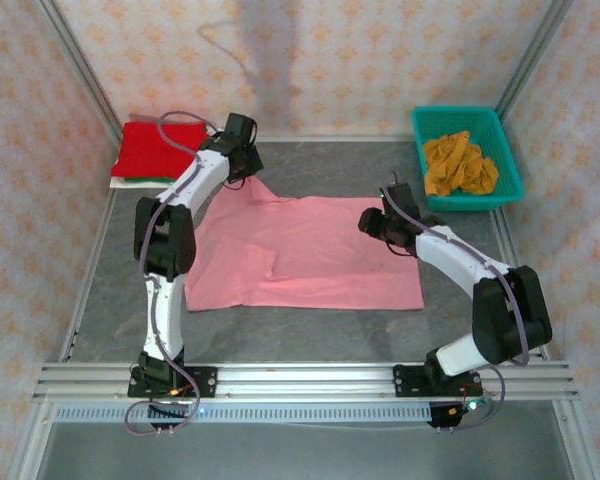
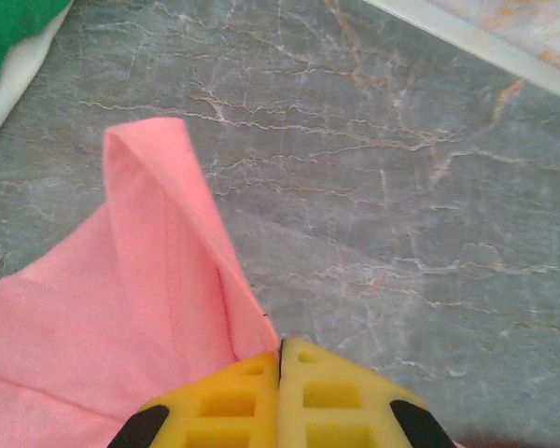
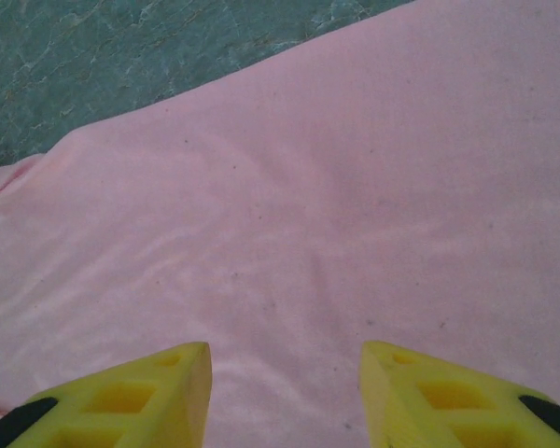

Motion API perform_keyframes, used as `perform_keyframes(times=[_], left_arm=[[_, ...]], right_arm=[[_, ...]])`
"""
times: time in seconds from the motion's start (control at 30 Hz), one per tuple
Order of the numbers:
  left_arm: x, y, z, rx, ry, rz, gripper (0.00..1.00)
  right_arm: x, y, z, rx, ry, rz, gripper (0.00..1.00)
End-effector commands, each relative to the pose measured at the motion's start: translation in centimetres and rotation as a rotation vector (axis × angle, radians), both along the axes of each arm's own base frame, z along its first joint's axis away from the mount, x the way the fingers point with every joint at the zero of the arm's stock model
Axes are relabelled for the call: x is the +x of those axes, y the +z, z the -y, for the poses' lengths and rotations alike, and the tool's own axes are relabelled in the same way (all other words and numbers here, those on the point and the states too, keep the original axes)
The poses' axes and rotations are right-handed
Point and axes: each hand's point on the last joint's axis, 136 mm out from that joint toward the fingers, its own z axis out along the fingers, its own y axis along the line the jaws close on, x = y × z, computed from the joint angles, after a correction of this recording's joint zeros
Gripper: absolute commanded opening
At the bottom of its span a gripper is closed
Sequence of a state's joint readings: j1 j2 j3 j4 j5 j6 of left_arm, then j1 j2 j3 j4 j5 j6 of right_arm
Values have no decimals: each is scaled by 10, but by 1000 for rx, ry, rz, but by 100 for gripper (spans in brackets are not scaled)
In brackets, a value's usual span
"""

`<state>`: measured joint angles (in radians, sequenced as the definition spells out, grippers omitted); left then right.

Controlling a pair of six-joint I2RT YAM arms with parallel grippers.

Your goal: Fold and stack the t-shirts

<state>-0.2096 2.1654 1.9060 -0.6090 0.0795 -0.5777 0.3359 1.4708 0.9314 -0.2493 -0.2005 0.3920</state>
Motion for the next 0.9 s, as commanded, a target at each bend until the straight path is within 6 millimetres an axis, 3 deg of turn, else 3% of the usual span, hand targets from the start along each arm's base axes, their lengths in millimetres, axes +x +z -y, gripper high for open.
perform_keyframes(times=[0.0, 0.27, 0.3, 0.6, 0.87], left_arm=[[-5, 14, 8, -69, 29, 50, 0], [-51, 16, 5, -71, 48, 48, 0], [-57, 25, 3, -77, 51, 67, 0], [-105, 20, -6, -98, 71, 54, 0], [-133, -7, -7, -116, 95, 19, 0]], right_arm=[[11, 7, 2, -14, -31, 23, 46], [18, 2, 22, -61, -104, -20, 46], [20, 2, 24, -59, -108, -19, 46], [28, -7, 39, -116, -129, -75, 47], [33, -16, 43, -153, -138, -112, 48]])
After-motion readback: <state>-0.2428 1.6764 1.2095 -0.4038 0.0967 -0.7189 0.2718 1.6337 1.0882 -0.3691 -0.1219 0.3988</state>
